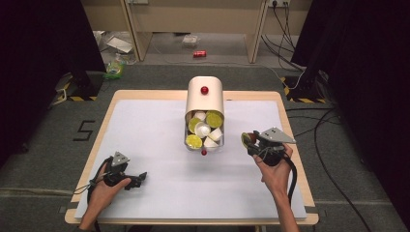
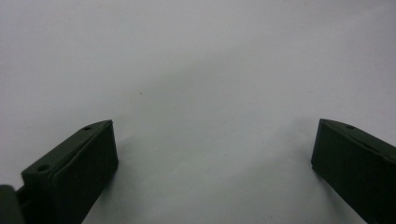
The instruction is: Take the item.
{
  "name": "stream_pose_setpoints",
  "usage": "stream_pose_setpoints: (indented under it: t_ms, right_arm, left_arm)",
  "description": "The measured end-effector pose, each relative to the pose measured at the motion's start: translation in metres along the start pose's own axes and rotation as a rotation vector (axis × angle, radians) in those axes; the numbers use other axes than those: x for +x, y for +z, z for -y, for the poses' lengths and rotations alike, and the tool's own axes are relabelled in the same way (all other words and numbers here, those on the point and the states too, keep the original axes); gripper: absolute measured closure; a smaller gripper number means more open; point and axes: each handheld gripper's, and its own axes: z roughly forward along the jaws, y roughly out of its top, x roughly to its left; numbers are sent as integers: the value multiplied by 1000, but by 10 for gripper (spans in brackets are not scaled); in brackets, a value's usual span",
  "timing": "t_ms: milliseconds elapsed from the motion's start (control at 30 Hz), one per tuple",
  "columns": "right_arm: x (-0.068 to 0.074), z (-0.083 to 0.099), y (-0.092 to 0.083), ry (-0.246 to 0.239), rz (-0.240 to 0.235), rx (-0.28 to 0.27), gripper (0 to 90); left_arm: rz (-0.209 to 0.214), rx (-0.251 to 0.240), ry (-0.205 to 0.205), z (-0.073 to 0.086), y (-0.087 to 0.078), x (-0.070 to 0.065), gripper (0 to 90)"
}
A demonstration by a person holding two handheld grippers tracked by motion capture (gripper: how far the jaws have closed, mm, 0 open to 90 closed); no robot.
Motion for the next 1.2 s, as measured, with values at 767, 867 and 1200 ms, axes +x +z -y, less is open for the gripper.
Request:
stream_pose_setpoints:
  t_ms: [767,867,1200]
  right_arm:
    - [-17,42,32,50,31,98,563]
    - [-18,45,35,49,31,107,562]
    - [-17,54,43,52,27,147,560]
  left_arm:
    - [1,0,-1,0,0,0,0]
    - [1,0,-1,0,0,0,0]
    - [1,0,-1,0,0,0,0]
